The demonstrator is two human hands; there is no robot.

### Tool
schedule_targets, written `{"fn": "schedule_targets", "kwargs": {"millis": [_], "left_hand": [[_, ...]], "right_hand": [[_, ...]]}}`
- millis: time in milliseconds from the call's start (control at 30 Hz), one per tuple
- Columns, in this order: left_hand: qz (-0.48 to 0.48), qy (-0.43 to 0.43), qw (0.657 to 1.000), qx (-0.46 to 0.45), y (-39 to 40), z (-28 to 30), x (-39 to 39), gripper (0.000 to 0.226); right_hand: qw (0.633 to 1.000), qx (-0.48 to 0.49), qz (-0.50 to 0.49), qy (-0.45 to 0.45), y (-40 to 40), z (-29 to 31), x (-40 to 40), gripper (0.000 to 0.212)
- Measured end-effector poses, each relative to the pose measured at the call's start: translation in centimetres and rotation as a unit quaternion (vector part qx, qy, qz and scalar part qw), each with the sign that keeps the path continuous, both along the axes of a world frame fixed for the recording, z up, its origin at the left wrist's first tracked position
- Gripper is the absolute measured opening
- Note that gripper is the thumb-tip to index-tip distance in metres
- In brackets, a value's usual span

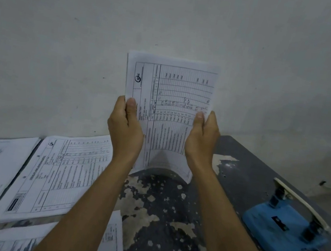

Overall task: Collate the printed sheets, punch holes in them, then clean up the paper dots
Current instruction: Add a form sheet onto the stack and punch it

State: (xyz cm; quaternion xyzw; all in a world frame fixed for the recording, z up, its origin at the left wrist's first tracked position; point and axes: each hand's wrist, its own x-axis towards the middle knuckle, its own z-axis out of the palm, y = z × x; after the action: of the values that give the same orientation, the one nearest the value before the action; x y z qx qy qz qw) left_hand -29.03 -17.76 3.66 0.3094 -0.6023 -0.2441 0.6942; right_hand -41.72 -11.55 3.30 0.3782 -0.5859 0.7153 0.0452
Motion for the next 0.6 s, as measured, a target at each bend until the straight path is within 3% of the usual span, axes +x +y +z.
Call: {"fn": "schedule_targets", "kwargs": {"millis": [267,433,600], "left_hand": [[-0.1,-0.011,0.993,0.053,-1.1,2.1,1.2,0.037],[-0.096,-0.024,0.992,0.072,-1.0,2.1,0.4,0.037],[-0.074,-0.044,0.996,0.033,0.0,3.2,0.1,0.035]], "right_hand": [[0.998,-0.051,0.038,-0.03,1.0,1.5,-1.4,0.03],[0.997,-0.059,0.034,-0.033,1.2,1.9,-1.6,0.035],[0.997,-0.066,0.034,-0.033,2.3,3.3,-1.8,0.031]]}}
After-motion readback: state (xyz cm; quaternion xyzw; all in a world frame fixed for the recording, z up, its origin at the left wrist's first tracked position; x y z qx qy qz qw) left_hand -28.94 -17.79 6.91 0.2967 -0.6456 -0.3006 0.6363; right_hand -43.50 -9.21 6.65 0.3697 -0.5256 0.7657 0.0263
